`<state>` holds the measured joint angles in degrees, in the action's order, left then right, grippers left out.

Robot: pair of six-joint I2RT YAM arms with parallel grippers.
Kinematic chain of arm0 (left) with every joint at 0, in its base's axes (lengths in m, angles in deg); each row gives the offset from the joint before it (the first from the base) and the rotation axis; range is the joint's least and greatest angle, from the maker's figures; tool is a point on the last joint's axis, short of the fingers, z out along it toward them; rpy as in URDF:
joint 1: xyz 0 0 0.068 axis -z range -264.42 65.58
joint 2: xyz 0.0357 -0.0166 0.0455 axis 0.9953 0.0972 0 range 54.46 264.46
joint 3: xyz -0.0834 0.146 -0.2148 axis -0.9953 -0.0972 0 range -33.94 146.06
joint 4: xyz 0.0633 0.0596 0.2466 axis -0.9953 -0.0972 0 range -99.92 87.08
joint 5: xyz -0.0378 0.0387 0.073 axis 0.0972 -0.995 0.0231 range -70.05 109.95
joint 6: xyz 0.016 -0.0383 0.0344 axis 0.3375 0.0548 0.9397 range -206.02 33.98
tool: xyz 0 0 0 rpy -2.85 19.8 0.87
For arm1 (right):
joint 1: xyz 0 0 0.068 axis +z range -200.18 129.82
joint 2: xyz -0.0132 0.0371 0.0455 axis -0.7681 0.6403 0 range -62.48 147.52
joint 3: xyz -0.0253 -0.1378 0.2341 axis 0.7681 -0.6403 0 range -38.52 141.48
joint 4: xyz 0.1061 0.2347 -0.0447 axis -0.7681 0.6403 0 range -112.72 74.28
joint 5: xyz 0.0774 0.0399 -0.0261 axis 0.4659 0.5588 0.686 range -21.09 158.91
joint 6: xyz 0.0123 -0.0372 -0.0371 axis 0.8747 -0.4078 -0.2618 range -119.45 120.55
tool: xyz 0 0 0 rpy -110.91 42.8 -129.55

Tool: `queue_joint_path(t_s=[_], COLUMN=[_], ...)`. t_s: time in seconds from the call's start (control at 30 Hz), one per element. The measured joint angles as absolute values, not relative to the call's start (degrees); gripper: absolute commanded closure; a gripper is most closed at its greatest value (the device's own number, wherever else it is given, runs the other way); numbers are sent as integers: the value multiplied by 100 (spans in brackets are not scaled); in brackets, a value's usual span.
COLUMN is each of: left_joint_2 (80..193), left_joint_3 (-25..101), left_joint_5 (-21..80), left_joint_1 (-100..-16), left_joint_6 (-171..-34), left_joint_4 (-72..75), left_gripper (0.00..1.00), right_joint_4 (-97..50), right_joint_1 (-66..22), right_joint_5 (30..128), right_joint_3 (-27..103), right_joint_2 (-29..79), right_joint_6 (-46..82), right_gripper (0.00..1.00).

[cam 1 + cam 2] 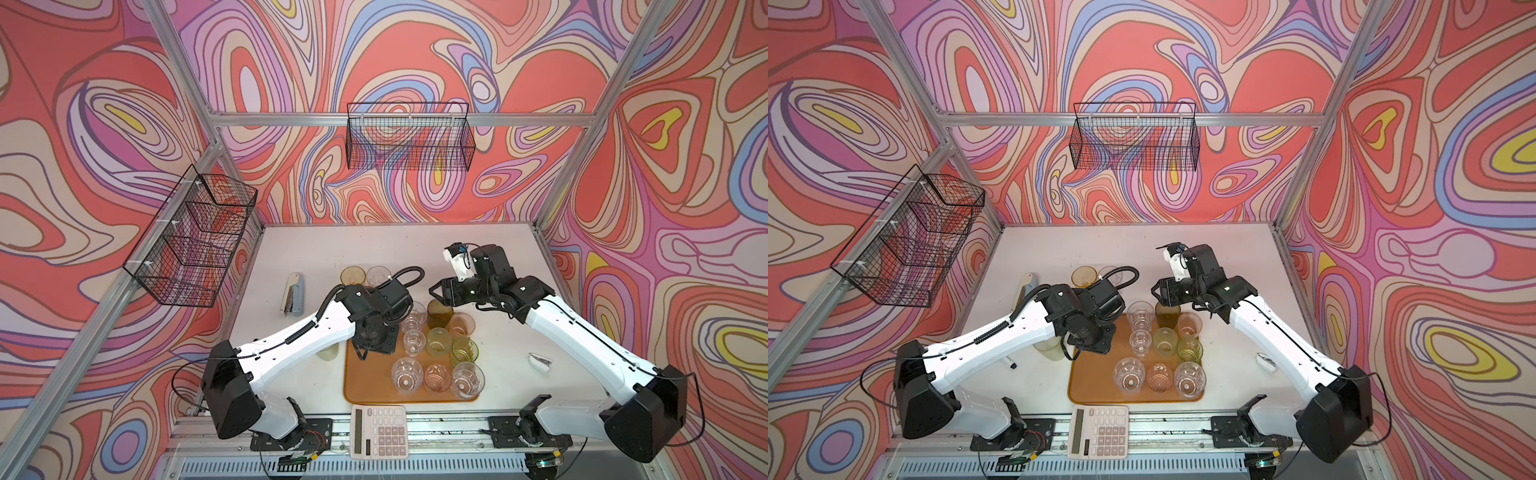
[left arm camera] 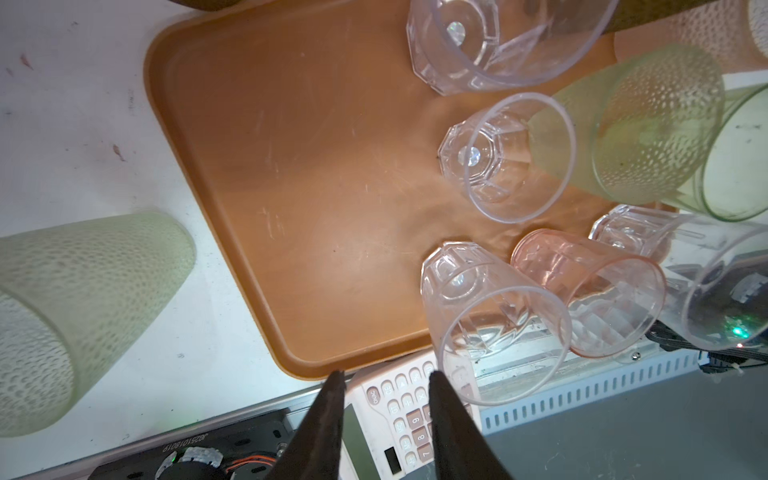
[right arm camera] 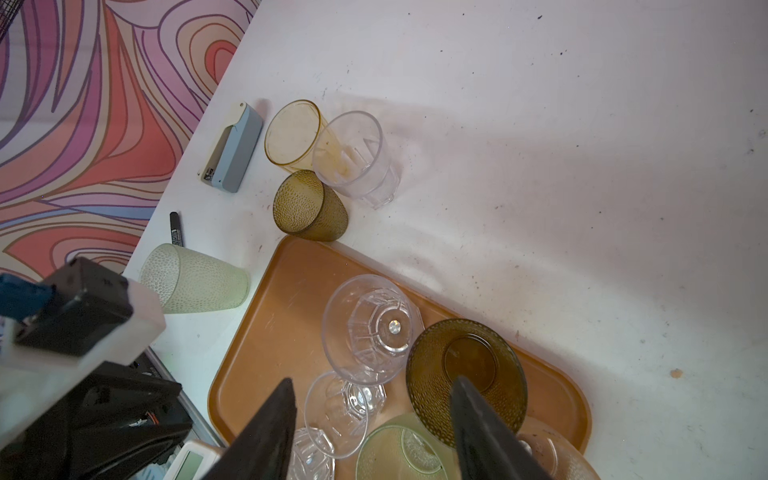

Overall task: Place the glasses into the tray
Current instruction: 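Raise the left gripper and draw it back beside the black marker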

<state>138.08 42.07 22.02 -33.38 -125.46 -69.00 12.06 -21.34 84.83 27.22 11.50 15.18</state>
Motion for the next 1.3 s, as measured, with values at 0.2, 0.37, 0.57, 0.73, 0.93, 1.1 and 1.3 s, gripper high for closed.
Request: queue_joint_path(t_s=[0.2,0.37,0.57,0.73,0.93,1.1,1.3], left_joint_2=[13491,13152,12728,12641,12453,12311,12291], left_joint_3=[4226,4215,4010,3982,3868,3693,3474], left_joint_5=[2204,2252,2289,2261,2226,2219,2198], left_joint_1=[-3823,-4260,-4883,-5351,-6039,-6752,-7401], left_joint_6=[-12267,-12133,-12050,-11961,-11753,-11486,-11167], left_joint_4=[-7189,-7442,-7694,-7980,-8142,-8218,-8234], left_gripper=[59,58,57,57,58,58,58], right_joint_4=[1206,1206,1206,1206,1241,1261,1265], right_joint_1=[-2134,-2134,-2134,-2134,-2134,-2134,-2134], right_joint_5=[8488,8499,8512,8547,8595,8735,8785], right_joint_3=[2722,2722,2722,2722,2776,2907,2921], right_joint_2=[1150,1143,1141,1145,1200,1296,1324], right_joint_6=[1466,1418,1403,1385,1365,1365,1365], right_gripper=[38,38,38,38,38,38,38])
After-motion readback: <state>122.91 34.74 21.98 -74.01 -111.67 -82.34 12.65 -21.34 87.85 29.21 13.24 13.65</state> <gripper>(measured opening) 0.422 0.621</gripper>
